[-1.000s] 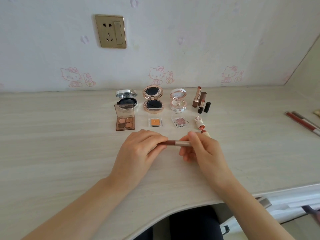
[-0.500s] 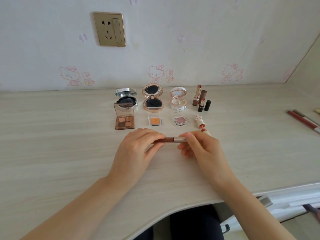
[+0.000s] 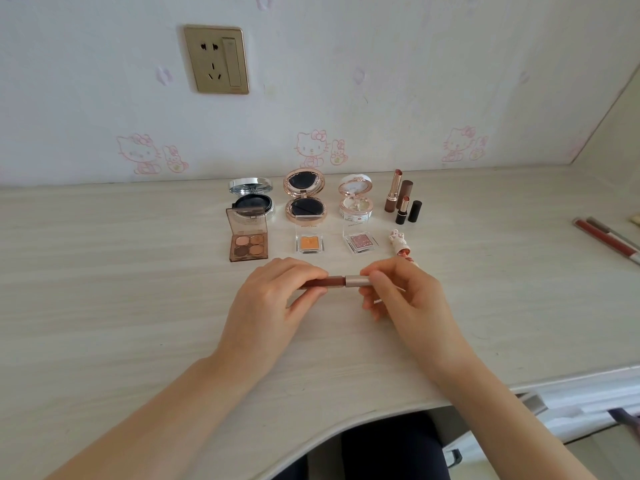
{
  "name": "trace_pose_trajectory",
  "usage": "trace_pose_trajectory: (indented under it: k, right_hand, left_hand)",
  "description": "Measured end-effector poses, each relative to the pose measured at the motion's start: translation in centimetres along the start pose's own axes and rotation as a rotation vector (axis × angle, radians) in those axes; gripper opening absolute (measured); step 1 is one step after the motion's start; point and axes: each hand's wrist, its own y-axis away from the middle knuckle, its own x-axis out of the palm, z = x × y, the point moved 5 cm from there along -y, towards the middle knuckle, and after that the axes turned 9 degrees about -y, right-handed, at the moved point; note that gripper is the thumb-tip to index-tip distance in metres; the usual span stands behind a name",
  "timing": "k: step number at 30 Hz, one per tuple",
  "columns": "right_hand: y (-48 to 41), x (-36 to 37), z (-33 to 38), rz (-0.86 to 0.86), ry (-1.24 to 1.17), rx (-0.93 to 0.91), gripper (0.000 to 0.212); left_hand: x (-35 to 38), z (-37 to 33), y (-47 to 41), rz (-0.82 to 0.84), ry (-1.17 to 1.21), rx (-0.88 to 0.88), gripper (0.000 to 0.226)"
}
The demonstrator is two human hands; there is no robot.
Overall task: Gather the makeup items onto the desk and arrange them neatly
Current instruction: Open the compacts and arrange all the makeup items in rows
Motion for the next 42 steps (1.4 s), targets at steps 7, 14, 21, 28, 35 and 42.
trace_pose_trajectory:
  k: [7,14,21,28,35,42]
  right_hand:
    - [-0.03,-0.14,-0.24,-0.039,-0.160,0.086,0.015]
    - [-0.04,-0.17,-0.15,0.017,-0.073,0.032,0.018]
    - [-0.13,0.14,-0.38,0.019,-0.049,0.050,0.013]
    - [-0.20,-0.06,-0.41,-0.005,-0.138,0.093,0.020]
    - [-0.07,-0.11,-0.40,0.019,-0.035,0.065,0.024]
    - [-0.09,0.09,-0.36,0.027,0.032,0.060,0.019]
  left_hand:
    - [-0.23,0.09,-0.08,-0.011,0.018,-0.030,0.017]
    - [-0.16,0.23,-0.10,-0.005,0.008,-0.039,0.017]
    - [0.06,0.05,-0.02,0.014,-0.007,-0.012,0.018]
    - [-0.04,0.31,0.03,-0.003,0.025,-0.026,0.018]
    - [-0.16,0.39,-0.02,0.004,0.018,-0.048,0.018]
    - [-0.06,0.12,0.00,0.019,0.028,-0.036,0.017]
